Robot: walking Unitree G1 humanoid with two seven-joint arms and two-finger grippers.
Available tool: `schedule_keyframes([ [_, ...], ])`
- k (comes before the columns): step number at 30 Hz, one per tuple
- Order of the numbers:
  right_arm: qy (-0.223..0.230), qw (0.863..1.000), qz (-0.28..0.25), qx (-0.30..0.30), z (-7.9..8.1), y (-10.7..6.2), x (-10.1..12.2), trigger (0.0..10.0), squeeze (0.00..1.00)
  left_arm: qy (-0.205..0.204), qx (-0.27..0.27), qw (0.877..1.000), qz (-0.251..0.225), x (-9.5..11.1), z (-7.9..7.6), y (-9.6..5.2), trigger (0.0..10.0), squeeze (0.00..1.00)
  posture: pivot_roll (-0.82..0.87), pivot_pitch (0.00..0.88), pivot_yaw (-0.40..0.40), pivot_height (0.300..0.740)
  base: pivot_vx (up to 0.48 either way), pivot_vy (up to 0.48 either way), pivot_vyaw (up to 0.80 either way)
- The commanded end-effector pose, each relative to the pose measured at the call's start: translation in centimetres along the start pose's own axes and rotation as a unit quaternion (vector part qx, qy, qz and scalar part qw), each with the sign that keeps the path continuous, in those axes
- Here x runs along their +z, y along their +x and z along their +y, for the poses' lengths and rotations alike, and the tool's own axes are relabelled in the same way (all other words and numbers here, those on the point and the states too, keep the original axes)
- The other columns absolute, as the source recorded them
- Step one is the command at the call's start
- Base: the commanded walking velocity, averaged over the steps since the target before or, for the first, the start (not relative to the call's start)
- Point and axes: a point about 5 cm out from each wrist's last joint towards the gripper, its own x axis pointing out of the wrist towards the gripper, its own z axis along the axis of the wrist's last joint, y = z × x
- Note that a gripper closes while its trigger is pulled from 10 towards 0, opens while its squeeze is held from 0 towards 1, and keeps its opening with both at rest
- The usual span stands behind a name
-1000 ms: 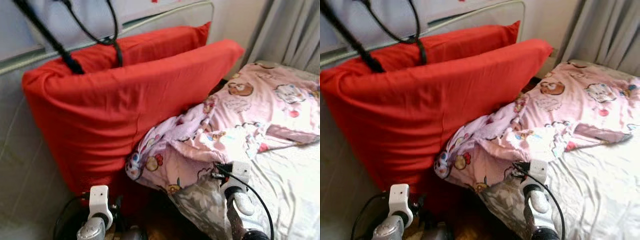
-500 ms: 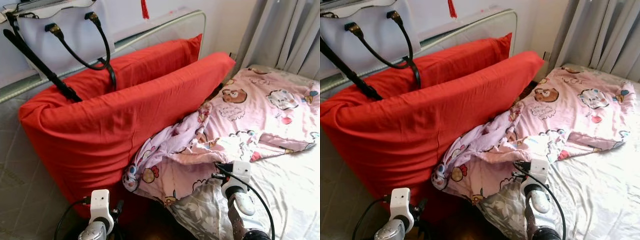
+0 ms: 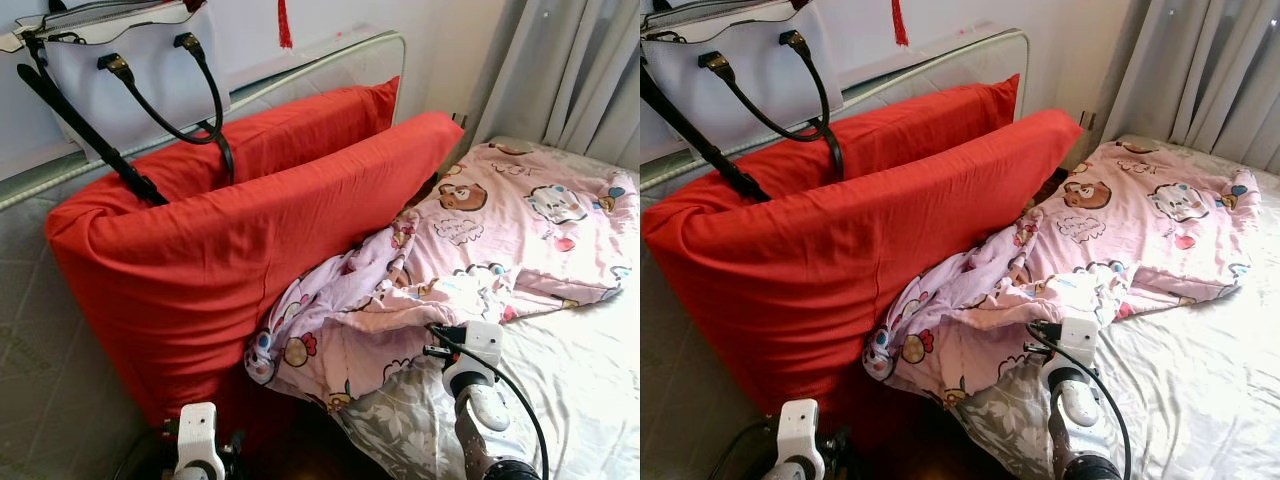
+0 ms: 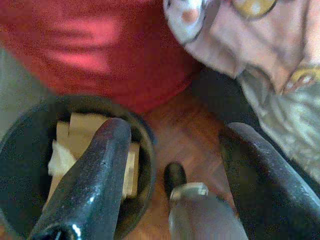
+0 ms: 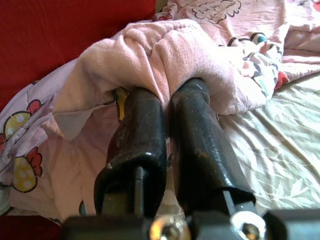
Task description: Clean up the room
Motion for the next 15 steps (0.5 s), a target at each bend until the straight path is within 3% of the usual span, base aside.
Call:
schedule_keyframes([
  [1,-0.004,1.0,-0.006,0.001,0.2,0.2,0.3,10.0,0.0,0.014,0.002,1.0,0.007,-0.3,0.3,-0.1,10.0,0.0,0.02,0.0,-0.006,0.74,0.0,0.0,0.0],
  [15,-0.011,1.0,-0.015,-0.016,0.0,0.1,0.4,10.0,0.0,0.012,0.004,0.999,0.035,-1.7,1.1,-0.7,10.0,0.0,0.02,0.0,0.001,0.74,-0.034,0.0,0.0],
])
